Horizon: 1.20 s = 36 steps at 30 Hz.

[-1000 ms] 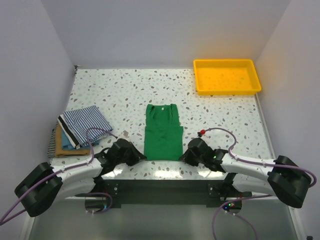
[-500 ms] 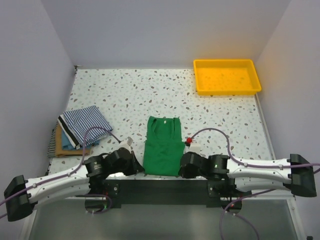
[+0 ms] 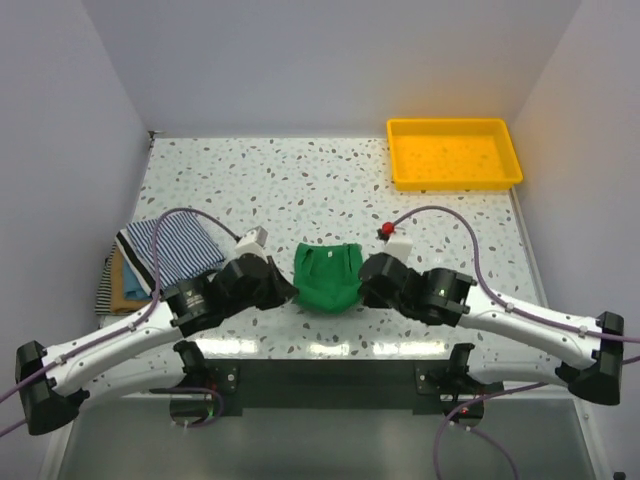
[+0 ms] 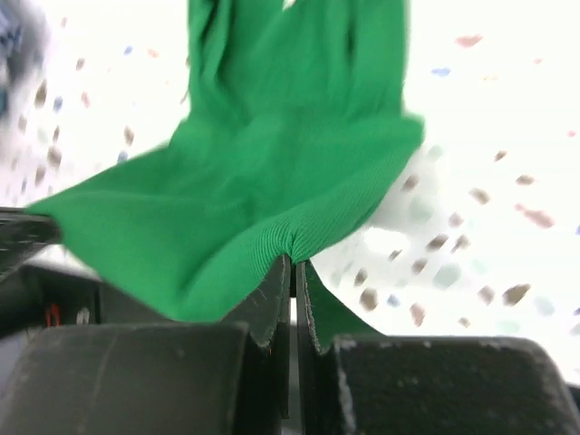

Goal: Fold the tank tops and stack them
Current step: Fold the tank top

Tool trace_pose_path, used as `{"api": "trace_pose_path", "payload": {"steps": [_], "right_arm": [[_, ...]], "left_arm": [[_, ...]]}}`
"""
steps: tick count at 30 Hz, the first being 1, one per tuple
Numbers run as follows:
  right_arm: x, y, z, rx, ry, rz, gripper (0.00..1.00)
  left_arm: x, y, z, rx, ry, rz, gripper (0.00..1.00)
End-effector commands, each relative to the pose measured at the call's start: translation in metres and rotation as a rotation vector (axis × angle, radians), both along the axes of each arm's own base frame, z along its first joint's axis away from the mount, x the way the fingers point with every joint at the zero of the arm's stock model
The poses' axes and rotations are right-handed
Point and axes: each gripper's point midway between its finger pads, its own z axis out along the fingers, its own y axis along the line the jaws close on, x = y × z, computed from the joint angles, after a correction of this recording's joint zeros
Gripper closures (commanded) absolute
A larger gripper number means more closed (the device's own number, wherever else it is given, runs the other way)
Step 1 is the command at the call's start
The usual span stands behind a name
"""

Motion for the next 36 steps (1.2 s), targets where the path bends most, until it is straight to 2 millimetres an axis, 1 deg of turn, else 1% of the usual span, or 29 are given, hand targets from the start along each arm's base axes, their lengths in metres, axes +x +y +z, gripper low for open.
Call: {"api": "trace_pose_path", "payload": {"steps": [1, 2, 4, 6, 7, 9, 10, 11, 12, 13, 14, 15, 16, 17, 19, 21, 22, 23, 24, 25, 26, 27, 28, 29, 30, 31, 32, 34, 36], "right_arm": [[0.042, -0.009, 0.023, -0.030, -0.082, 0.001, 1.00], [0.058, -0.011, 0.020, -0.025, -0.055, -0.023, 1.00], [0.078, -0.008, 0.029, -0.025, -0.070, -0.008, 1.00], [0.107, -0.004, 0.024, -0.006, -0.040, -0.004, 1.00], [0.131, -0.012, 0.021, 0.005, -0.032, -0.047, 1.00], [0.158, -0.007, 0.003, 0.002, 0.026, -0.037, 1.00], [0.171, -0.010, -0.002, 0.006, 0.039, -0.048, 1.00], [0.195, -0.020, -0.003, 0.017, 0.027, -0.091, 0.98], [0.215, -0.020, -0.017, 0.002, 0.048, -0.105, 0.98], [0.228, -0.021, -0.019, 0.012, 0.047, -0.112, 0.97], [0.247, -0.031, -0.025, 0.003, 0.048, -0.143, 0.88], [0.268, -0.031, -0.030, -0.020, 0.046, -0.150, 0.81], [0.279, -0.037, -0.036, -0.050, 0.048, -0.174, 0.72], [0.292, -0.043, -0.027, -0.064, 0.035, -0.192, 0.53], [0.299, -0.048, -0.034, -0.096, 0.051, -0.206, 0.41], [0.296, -0.054, -0.032, -0.135, 0.044, -0.202, 0.35], [0.292, -0.055, -0.031, -0.147, 0.039, -0.198, 0.34], [0.286, -0.055, -0.020, -0.168, 0.008, -0.197, 0.36], [0.275, -0.058, -0.028, -0.207, 0.012, -0.178, 0.36], [0.266, -0.049, -0.027, -0.222, -0.005, -0.149, 0.36], [0.254, -0.049, -0.026, -0.238, -0.022, -0.138, 0.37], [0.246, -0.046, -0.027, -0.267, -0.038, -0.108, 0.37], [0.238, -0.043, -0.028, -0.290, -0.050, -0.092, 0.38], [0.228, -0.032, -0.028, -0.303, -0.067, -0.061, 0.39], [0.218, -0.031, -0.035, -0.314, -0.059, -0.030, 0.39], [0.212, -0.026, -0.040, -0.310, -0.056, -0.005, 0.39], [0.211, -0.019, -0.043, -0.295, -0.069, 0.017, 0.40], [0.202, -0.018, -0.066, -0.313, -0.029, 0.067, 0.40], [0.199, -0.018, -0.087, -0.349, 0.014, 0.108, 0.41]], "left_arm": [[0.057, 0.000, 0.035, -0.002, -0.153, 0.037, 1.00], [0.083, 0.005, 0.049, -0.047, -0.201, 0.086, 1.00], [0.103, 0.000, 0.044, -0.043, -0.204, 0.069, 1.00], [0.134, 0.000, 0.056, -0.073, -0.239, 0.097, 1.00], [0.145, -0.007, 0.040, -0.052, -0.207, 0.074, 1.00], [0.179, -0.007, 0.046, -0.091, -0.240, 0.104, 1.00], [0.191, -0.016, 0.027, -0.093, -0.208, 0.063, 1.00], [0.217, -0.014, 0.040, -0.129, -0.261, 0.093, 0.99], [0.232, -0.012, 0.036, -0.124, -0.261, 0.116, 0.98], [0.248, -0.015, 0.012, -0.105, -0.235, 0.104, 0.91], [0.276, -0.018, 0.032, -0.151, -0.310, 0.096, 0.85], [0.286, -0.024, 0.028, -0.168, -0.306, 0.057, 0.76], [0.301, -0.027, 0.000, -0.141, -0.266, 0.046, 0.66], [0.320, -0.028, 0.014, -0.155, -0.304, 0.047, 0.60], [0.329, -0.026, 0.010, -0.166, -0.293, 0.041, 0.44], [0.326, -0.013, 0.014, -0.155, -0.285, 0.071, 0.42], [0.324, -0.003, 0.029, -0.132, -0.319, 0.112, 0.40], [0.313, 0.006, 0.016, -0.091, -0.262, 0.139, 0.40], [0.308, 0.017, 0.013, -0.056, -0.244, 0.187, 0.42], [0.296, 0.022, 0.027, -0.078, -0.236, 0.215, 0.43], [0.275, 0.027, 0.002, -0.063, -0.167, 0.223, 0.44], [0.260, 0.032, 0.019, -0.091, -0.193, 0.237, 0.46], [0.246, 0.034, 0.016, -0.116, -0.167, 0.265, 0.47], [0.220, 0.034, -0.009, -0.107, -0.123, 0.261, 0.48], [0.207, 0.033, -0.010, -0.124, -0.131, 0.260, 0.48], [0.194, 0.035, 0.006, -0.174, -0.163, 0.272, 0.51], [0.175, 0.035, -0.013, -0.166, -0.129, 0.258, 0.54], [0.153, 0.028, -0.009, -0.203, -0.137, 0.224, 0.60], [0.124, 0.013, -0.028, -0.184, -0.082, 0.159, 0.63]]}}
